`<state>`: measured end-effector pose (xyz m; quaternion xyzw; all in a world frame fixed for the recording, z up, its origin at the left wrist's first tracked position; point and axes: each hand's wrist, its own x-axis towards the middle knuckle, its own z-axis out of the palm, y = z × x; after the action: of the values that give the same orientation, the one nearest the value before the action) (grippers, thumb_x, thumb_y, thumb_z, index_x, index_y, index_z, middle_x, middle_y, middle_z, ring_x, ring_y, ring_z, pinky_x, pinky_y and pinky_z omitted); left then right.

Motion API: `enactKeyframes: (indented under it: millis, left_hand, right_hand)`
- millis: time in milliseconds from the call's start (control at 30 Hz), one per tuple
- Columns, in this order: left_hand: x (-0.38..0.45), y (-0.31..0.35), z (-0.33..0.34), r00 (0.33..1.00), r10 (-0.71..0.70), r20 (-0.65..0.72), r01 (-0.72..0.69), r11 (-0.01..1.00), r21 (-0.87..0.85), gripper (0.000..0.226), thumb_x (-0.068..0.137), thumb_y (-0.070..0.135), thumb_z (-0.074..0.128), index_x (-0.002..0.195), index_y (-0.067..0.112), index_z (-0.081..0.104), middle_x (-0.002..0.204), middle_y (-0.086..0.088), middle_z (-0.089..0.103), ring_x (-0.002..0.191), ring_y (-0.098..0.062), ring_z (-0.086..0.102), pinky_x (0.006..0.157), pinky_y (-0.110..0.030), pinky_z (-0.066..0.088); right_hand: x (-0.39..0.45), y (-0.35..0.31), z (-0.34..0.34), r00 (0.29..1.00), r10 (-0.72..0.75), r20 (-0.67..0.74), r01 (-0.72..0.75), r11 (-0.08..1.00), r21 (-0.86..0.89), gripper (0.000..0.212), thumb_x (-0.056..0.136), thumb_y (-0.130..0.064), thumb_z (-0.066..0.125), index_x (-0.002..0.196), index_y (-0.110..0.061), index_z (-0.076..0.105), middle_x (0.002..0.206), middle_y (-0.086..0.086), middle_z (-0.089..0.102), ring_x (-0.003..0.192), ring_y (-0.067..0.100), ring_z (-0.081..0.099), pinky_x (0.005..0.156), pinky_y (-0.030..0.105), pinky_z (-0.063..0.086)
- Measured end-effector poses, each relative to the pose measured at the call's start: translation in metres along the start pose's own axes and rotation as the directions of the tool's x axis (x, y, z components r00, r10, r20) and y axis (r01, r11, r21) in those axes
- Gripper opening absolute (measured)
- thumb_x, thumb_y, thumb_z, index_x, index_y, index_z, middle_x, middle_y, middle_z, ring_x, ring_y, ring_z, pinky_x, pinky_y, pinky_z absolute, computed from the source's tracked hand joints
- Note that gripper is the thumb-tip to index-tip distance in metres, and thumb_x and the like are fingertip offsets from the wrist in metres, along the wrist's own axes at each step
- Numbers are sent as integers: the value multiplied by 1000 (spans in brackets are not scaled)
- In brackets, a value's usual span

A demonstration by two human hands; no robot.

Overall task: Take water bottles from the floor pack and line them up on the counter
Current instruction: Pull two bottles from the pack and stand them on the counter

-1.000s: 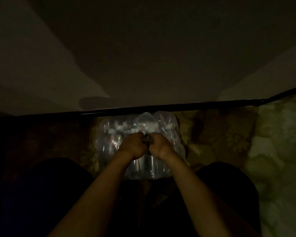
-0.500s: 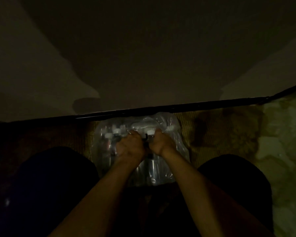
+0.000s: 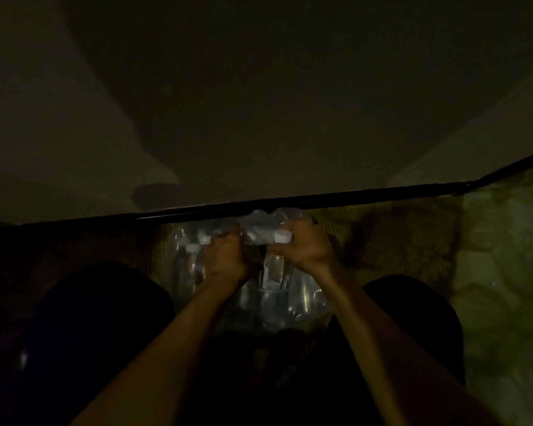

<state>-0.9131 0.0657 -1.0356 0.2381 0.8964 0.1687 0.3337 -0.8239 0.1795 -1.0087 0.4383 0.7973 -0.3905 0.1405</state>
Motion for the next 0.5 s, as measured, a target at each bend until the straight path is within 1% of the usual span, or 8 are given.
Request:
enactKeyframes:
  millis: [33,100,200,300,333,400,433,500]
  left_hand:
    - [-3,2,-4,998,40,-41,-42,998,-52,56,78,25,78,127,13,54,119,-9,63,111,-29,60,91,-34,49]
    - [-10,9,-13,991,102,-92,-115,982,-148,55,74,21,81,123,13,59,120,-10,63,109,-28,61,91,-32,49]
    - [-25,23,-33,974,180,-136,-202,964,-173,49,72,14,83,117,13,63,125,-10,55,110,-25,57,91,-27,46]
    - [-45,42,-66,962,189,-198,-231,948,-220,47,73,12,82,116,12,62,123,-6,52,106,-20,54,82,-16,36]
    - [-53,48,-78,957,196,-212,-245,940,-237,47,73,9,80,116,11,61,121,-4,51,105,-19,54,79,-11,36]
    - [-69,60,-104,958,188,-219,-250,919,-306,46,75,1,77,117,8,60,120,1,48,105,-19,54,71,-4,41]
    - [-79,66,-119,959,190,-213,-256,902,-348,47,75,-2,76,118,6,59,121,2,47,105,-17,55,70,-4,44]
    - [-104,82,-157,957,190,-220,-261,894,-364,51,73,0,79,119,6,58,121,-2,45,98,-9,52,74,-2,41]
  right_hand:
    - [-4,-4,-8,999,-18,-28,17,1000,-10,36,83,-30,73,113,-14,64,113,5,66,107,22,61,78,24,41]
    - [-13,-12,-21,996,-37,-83,34,999,-38,33,82,-29,74,110,-14,65,112,6,67,106,23,61,80,26,44]
    - [-28,-28,-39,987,-26,-156,17,998,-58,31,81,-27,74,109,-19,64,111,5,67,107,24,62,89,37,52]
    - [-49,-49,-63,966,-64,-251,50,997,-64,28,82,-30,73,107,-20,64,109,5,69,104,26,63,86,42,53]
    - [-58,-57,-73,957,-80,-277,65,996,-65,27,82,-30,73,106,-21,64,107,5,69,102,25,63,84,42,54]
    - [-79,-76,-94,951,-98,-295,90,995,-40,27,82,-31,74,105,-21,63,105,2,69,100,22,64,83,42,55]
    - [-92,-88,-105,947,-112,-301,109,994,-25,29,80,-31,76,104,-21,63,104,1,70,99,21,64,82,42,55]
    - [-118,-112,-130,937,-142,-319,151,989,2,31,77,-31,78,102,-21,62,102,0,70,97,21,65,79,41,55]
